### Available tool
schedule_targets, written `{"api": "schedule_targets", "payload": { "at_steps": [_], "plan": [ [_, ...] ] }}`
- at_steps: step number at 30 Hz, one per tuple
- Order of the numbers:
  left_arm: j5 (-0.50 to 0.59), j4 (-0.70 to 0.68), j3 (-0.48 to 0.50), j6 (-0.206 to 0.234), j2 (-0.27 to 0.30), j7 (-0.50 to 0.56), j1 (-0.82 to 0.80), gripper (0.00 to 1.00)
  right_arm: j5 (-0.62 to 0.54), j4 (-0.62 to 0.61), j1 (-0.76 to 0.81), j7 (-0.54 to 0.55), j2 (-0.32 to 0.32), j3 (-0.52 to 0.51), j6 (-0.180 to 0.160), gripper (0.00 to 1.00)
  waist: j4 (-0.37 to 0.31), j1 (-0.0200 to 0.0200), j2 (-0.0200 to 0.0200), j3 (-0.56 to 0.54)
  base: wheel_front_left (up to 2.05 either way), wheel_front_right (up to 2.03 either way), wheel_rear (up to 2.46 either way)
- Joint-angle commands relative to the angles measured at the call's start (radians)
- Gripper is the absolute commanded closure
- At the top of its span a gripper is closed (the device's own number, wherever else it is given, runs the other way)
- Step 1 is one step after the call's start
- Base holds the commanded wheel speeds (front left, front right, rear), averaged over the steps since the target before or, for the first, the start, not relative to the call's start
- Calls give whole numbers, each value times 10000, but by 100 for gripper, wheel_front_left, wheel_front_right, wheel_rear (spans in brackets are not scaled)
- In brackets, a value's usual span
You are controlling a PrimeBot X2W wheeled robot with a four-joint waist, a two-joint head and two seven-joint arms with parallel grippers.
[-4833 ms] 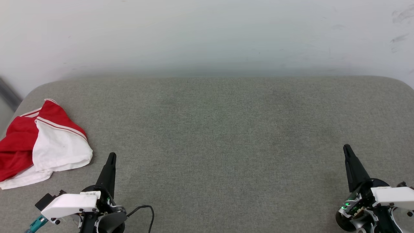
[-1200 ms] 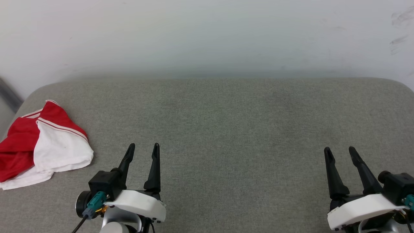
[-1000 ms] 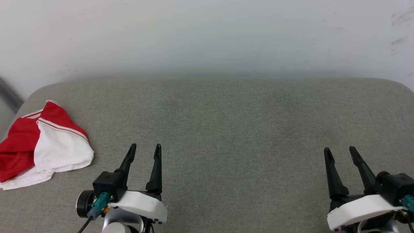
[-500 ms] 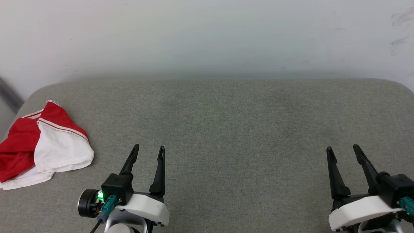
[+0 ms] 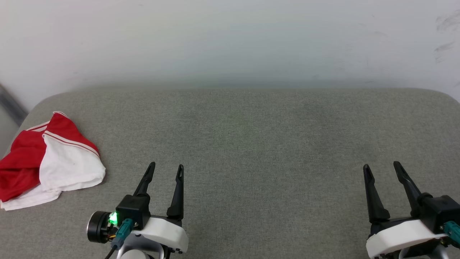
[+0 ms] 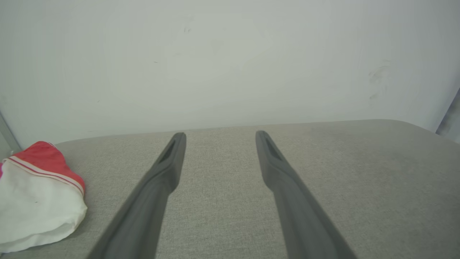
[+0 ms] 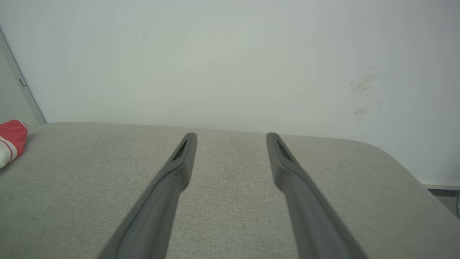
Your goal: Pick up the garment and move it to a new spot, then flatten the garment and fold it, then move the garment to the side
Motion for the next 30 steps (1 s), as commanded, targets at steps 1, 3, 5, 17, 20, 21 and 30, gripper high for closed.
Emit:
{"api": "schedule_targets", "payload": {
  "at_steps": [1, 3, 5, 17, 20, 21, 30],
  "plan": [
    [-37, 12, 26, 35, -16, -54, -123, 0, 51, 4, 78, -70, 37, -17, -3, 0, 1, -1, 0, 5, 0, 0, 0],
    [-80, 23, 26, 34, -19, -49, -121, 0, 81, 13, 63, -73, 37, -25, -3, 0, 0, -1, 0, 11, 0, 0, 0],
    [-99, 36, 31, 41, -22, -43, -128, 0, 127, 20, 40, -69, 38, -34, -3, 0, -3, -1, 0, 23, 0, 0, 0],
    [-310, 175, 31, 86, -22, -43, -182, 0, 59, -120, 67, -78, 38, -98, -3, 0, 281, -1, 0, 56, 0, 0, 0],
    [-416, 162, -15, 144, -22, -43, -241, 0, 41, -296, 135, -33, 37, -119, -3, 0, 734, -1, 0, 81, 0, 0, 0],
    [-444, 147, 3, 195, -22, -43, -265, 0, 15, -373, 134, -9, 37, -71, -3, 0, 907, -1, 0, 95, 0, 0, 0],
    [-480, 81, 288, 301, -25, -43, -321, 0, -102, -716, 54, 155, 32, 123, -3, 0, 2962, -1, 0, 171, 0, 0, 0]
  ]
}}
